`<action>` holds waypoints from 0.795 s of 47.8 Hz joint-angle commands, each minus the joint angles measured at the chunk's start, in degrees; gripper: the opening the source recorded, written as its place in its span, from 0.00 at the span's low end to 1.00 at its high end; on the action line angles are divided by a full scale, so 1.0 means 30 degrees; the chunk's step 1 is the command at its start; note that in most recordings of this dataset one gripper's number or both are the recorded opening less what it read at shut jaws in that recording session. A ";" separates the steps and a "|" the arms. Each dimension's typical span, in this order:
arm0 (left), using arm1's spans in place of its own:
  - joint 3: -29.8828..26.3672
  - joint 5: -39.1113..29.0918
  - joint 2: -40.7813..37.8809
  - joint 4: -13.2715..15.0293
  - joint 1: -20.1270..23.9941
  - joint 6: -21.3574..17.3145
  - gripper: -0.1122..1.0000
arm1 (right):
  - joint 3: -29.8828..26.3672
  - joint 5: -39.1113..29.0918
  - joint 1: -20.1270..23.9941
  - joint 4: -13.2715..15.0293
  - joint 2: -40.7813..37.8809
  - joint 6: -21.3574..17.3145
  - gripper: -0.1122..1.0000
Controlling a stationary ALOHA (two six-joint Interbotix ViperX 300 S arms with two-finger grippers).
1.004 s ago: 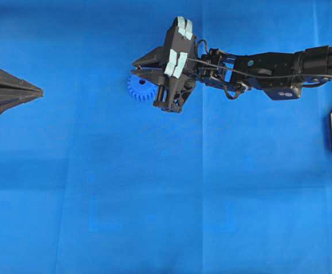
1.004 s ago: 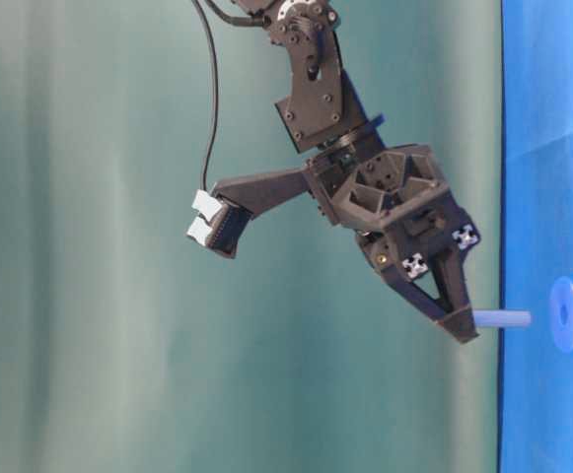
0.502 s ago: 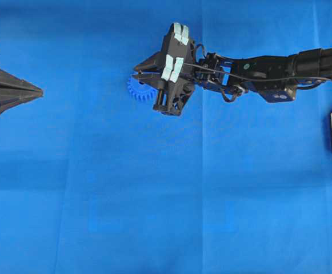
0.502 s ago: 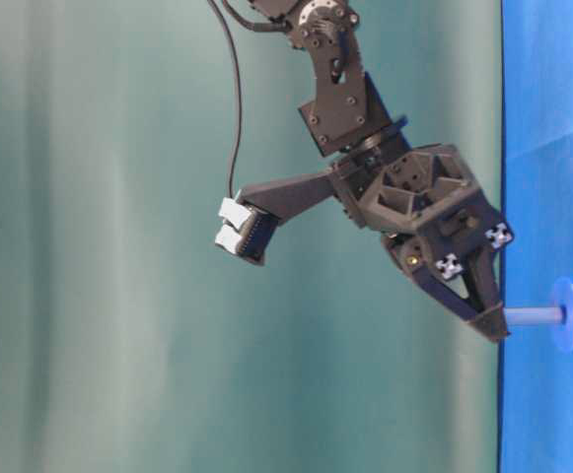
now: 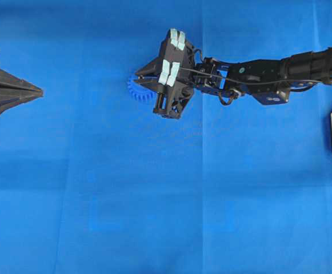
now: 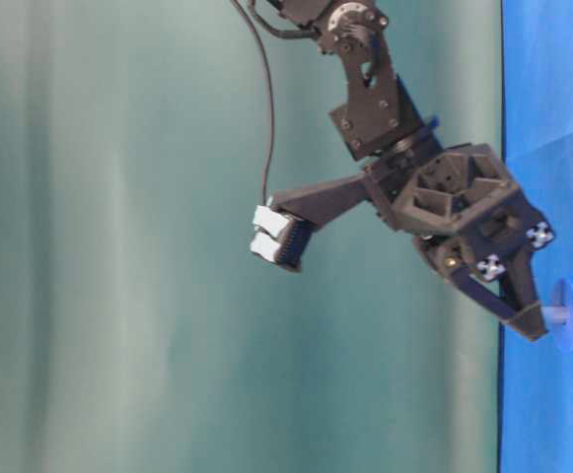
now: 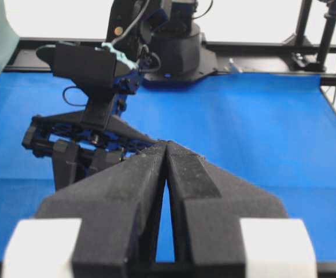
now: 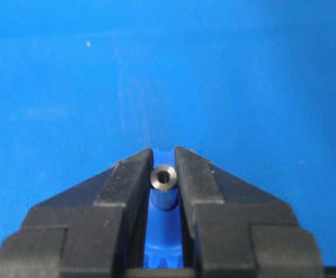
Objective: Insert the shaft placed at a random location into the center hole of the small gear at another random location.
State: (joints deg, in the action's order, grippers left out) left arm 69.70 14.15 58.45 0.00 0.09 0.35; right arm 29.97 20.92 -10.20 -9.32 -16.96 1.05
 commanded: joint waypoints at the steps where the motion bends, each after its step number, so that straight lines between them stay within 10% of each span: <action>1: -0.0205 0.0088 -0.0088 -0.0059 0.0029 0.0000 0.10 | -0.0322 0.0322 0.0029 -0.0176 0.0146 -0.0029 0.12; 27: -0.0176 0.0088 -0.0088 -0.0059 0.0029 0.0000 0.10 | -0.0322 0.0234 0.0117 -0.0234 -0.0059 -0.0029 0.13; 38: -0.0176 0.0088 -0.0088 -0.0059 0.0000 0.0029 0.10 | -0.0322 0.0146 0.0117 -0.0293 -0.0059 -0.0029 0.58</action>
State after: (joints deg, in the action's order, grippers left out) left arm 69.70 14.15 58.36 0.00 0.09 0.35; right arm 29.97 21.27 -10.11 -9.93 -18.19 0.97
